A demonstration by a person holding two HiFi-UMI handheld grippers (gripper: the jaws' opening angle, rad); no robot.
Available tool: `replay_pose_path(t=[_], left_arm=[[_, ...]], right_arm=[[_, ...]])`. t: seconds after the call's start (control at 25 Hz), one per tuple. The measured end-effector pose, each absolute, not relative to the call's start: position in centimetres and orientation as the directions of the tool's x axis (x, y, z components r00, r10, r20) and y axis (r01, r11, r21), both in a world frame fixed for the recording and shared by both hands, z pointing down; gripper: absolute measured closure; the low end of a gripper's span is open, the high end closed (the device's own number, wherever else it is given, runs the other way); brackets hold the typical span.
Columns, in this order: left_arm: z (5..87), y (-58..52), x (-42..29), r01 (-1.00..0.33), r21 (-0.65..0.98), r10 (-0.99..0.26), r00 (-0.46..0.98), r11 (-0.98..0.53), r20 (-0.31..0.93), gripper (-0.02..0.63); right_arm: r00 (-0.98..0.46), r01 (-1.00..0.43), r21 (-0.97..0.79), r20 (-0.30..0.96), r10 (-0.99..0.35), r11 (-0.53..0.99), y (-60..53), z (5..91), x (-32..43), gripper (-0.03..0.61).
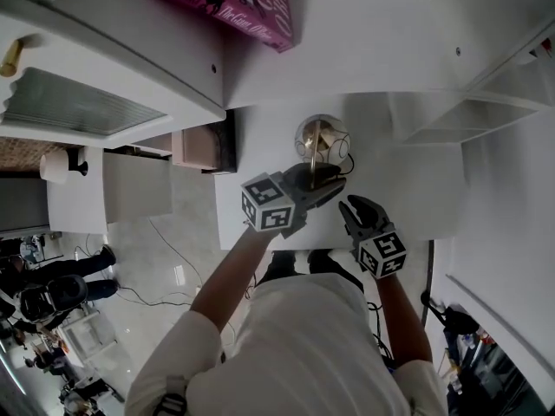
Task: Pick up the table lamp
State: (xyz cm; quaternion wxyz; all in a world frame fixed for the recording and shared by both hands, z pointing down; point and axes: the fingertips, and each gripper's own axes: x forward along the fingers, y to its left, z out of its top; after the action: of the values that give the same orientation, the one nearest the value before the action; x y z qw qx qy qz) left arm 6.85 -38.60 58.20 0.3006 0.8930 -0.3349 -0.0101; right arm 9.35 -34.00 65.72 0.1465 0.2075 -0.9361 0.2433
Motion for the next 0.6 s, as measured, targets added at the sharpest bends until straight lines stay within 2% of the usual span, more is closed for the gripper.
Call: replay_pose_path(t=[0.2, 0.44, 0.6], left_arm=[[58.4, -39.5, 7.1, -0.551, 0.596, -0.569, 0.802, -0.584, 0.183, 0.594], [56.3, -40.1, 6.1, -0.424, 0.692, -0.545, 0.837, -0.584, 0.054, 0.601], [55.8, -40.3, 6.1, -0.402, 0.712, -0.533, 0.845, -0.576, 0.046, 0.601]], right_arm=[[-0.879, -0.447, -0.415, 0.369, -0.303, 0.793, -34.5, 66.5, 9.6, 0.474], [-0.884, -0.438, -0.432, 0.369, -0.289, 0.789, -34.6, 67.3, 9.5, 0.483], [-0.886, -0.425, -0.433, 0.377, -0.269, 0.795, -34.1, 68.1, 9.1, 0.485]])
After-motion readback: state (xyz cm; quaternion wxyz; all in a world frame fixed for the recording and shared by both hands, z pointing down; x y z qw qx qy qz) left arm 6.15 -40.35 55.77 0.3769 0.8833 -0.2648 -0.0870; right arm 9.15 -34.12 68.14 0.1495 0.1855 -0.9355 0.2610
